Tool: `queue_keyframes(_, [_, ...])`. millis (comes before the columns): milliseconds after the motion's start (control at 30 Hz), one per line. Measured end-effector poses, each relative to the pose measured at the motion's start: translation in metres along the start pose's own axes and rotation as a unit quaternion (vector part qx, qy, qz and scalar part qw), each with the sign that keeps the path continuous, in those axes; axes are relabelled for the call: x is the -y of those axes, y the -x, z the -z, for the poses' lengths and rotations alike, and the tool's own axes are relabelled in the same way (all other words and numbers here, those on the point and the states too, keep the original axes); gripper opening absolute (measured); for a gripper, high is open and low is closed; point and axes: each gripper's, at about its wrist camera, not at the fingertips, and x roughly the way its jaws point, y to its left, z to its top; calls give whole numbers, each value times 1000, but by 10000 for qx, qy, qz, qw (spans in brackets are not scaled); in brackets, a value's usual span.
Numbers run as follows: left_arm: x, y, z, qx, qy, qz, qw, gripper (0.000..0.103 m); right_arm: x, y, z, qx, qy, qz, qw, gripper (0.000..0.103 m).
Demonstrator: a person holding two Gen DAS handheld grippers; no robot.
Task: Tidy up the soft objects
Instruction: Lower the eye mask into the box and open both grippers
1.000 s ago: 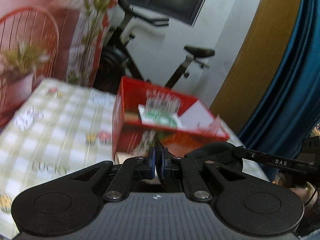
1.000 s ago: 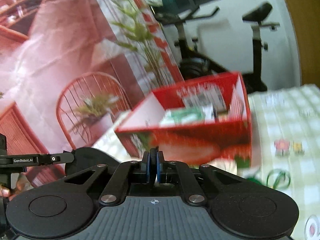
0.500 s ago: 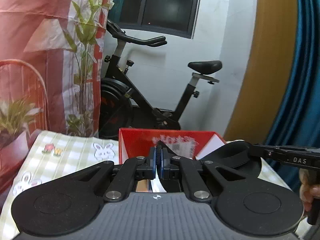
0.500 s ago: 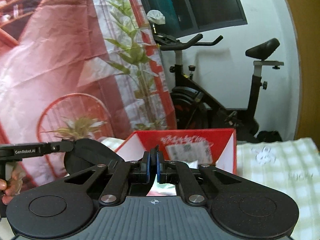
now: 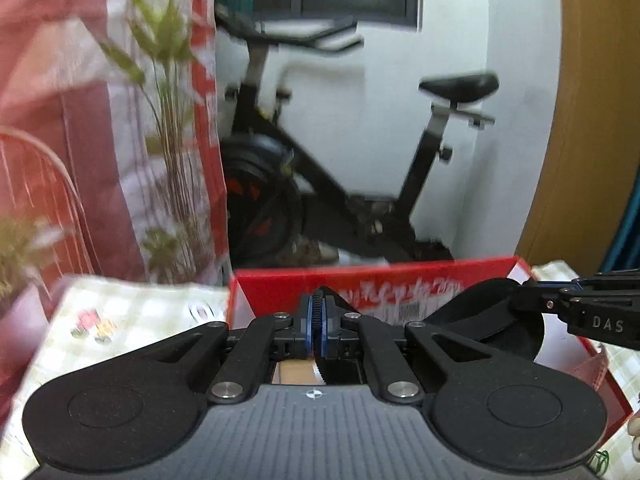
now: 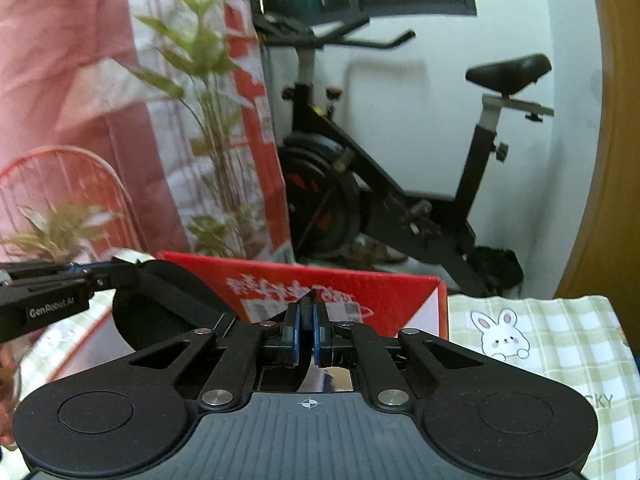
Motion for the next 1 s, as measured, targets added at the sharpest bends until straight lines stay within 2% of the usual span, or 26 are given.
queue_keyframes(100, [2,-15,4,-387,-104,70,9992,5,2,-18,4,-276,2,90,9996,6])
queue_keyframes(233, [-5,-23,8,-581,-38,186,9981,5,4,-31,11,-550,-123,81,9984,6])
queue_keyframes(433, [-7,-29,9,-650,-94,172,9977,6,4,-34,15,-631,-129,150,9978,7])
queue_keyframes(500, [-7,-32,7,-634,-106,209,9977,7,4,-31,14,-583,-138,219,9980,13])
queue_keyframes(567, [-8,-29,5,-627,-92,258,9977,15,3,-28,12,-537,-113,289,9981,24])
queue_keyframes(633, [-8,-25,3,-602,-97,304,9977,36,0,-23,11,-485,-55,348,9982,27])
queue_keyframes(700, [-8,-20,2,-543,-111,298,9980,46,-1,-18,9,-425,-7,324,9986,28])
queue_keyframes(1000, [-9,17,-1,-364,-114,347,9987,51,-8,20,6,-222,149,267,9993,34])
